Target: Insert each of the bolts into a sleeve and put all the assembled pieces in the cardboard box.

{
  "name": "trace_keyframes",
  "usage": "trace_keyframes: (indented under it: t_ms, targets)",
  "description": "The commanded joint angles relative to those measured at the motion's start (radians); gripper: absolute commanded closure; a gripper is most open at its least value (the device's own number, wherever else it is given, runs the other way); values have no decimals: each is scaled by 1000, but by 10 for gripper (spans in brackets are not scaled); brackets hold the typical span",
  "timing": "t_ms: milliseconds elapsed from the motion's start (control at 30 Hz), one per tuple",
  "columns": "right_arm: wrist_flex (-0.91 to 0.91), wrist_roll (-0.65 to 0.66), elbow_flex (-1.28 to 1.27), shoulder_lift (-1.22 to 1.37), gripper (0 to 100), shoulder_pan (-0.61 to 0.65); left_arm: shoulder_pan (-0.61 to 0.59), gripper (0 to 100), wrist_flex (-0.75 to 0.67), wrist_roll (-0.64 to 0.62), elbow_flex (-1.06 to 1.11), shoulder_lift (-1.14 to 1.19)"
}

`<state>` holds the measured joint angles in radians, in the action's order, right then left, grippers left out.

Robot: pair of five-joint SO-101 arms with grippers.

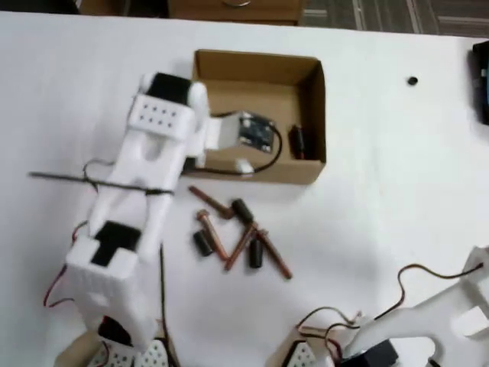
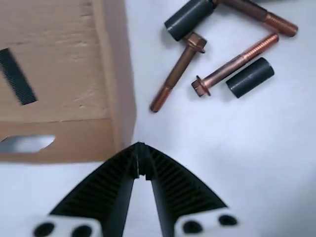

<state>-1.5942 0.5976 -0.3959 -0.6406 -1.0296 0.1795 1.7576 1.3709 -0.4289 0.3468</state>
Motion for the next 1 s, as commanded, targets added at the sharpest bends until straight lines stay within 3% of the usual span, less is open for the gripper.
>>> trace_keyframes:
  t_ms: [0,200,333,500,833,967]
  targets:
    - [-7,14,6,-36,979,-38,18,976,21,408,-45,40]
    - [-24,6,6,-36,979,-30,66,972,23,411,-7,114]
    - [-21,9,6,-36,979,-30,89,892,21,413,76,117]
    - [-19,9,6,-36,979,-27,95,884,11,428,119,127]
    - [-21,9,6,-36,980,-5,115,884,-206,433,263,127]
    - [-24,9,6,-36,980,-5,114,884,-227,433,263,124]
